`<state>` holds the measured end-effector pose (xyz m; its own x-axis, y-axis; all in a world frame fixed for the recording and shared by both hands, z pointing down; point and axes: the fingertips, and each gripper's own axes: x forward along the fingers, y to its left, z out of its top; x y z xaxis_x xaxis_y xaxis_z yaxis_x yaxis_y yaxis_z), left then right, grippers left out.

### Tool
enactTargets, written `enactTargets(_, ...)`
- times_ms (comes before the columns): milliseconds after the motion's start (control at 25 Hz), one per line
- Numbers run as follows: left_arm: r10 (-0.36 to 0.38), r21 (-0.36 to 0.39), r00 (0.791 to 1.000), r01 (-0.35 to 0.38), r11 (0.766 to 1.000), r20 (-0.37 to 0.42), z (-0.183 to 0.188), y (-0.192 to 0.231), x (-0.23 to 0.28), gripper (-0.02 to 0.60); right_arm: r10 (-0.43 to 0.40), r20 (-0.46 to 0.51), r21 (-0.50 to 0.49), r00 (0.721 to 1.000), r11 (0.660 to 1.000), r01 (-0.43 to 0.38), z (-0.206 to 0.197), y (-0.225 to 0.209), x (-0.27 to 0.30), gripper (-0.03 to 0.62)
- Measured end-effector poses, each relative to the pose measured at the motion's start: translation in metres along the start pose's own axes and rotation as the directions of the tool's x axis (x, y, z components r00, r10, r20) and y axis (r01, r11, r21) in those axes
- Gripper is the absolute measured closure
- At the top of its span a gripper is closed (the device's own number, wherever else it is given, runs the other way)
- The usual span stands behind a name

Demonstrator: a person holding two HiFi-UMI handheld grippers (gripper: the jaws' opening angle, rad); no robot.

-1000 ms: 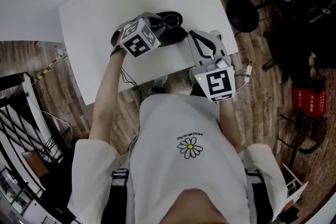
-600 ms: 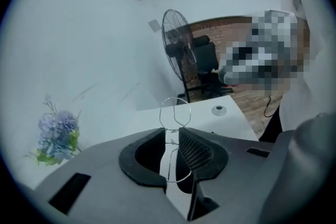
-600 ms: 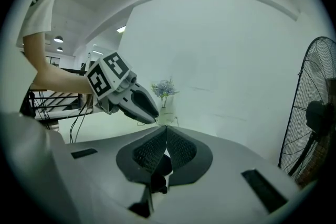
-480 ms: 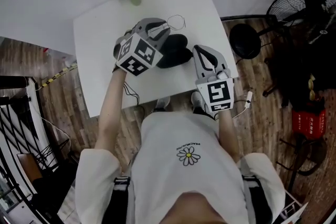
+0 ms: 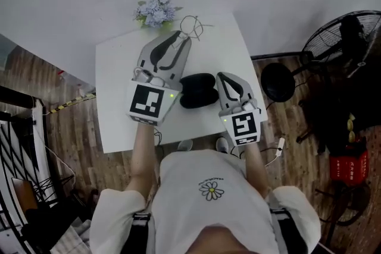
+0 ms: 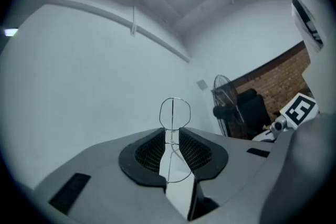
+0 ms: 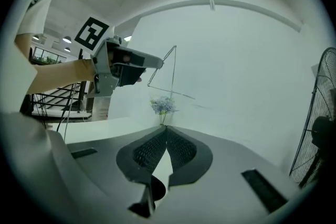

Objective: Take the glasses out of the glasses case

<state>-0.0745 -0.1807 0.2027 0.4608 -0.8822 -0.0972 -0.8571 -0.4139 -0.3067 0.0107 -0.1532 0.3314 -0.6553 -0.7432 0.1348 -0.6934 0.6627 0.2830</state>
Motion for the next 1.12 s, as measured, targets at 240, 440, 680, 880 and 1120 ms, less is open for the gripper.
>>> enactTargets(240,0.245,-0.111,0.942,-0.225,0.968,0.227,0.043,0.021,-0.043,0.488,0.009,0.12,-0.053,0.993,0.999,-0.002,0.033,-0.002,0.008,0.585)
enactTargets(440,0.414,-0.129,0.869,-0.393,0.91,0.272,0.032,0.026,-0.085,0.488,-0.012,0.181,-0.025,0.983,1.0,0.017,0.045,-0.006,0.013,0.585)
enactTargets(680,0.614,-0.094,0.745,-0.613,0.784,0.259,0.002,0.017,-0.131,0.488,-0.026,0.22,0.028,0.975,0.999,0.02,0.048,-0.006,0.018,0.585)
enactTargets(880,0.631,-0.103,0.743,-0.626,0.773,0.222,-0.018,0.016,-0.14,0.488,-0.027,0.237,0.057,0.971,0.998,0.014,0.049,-0.003,0.016,0.585)
enactTargets(1120,0.64,-0.089,0.74,-0.637,0.765,0.204,-0.023,0.021,-0.144,0.488,-0.042,0.214,0.103,0.976,0.994,0.02,0.047,-0.004,0.01,0.585)
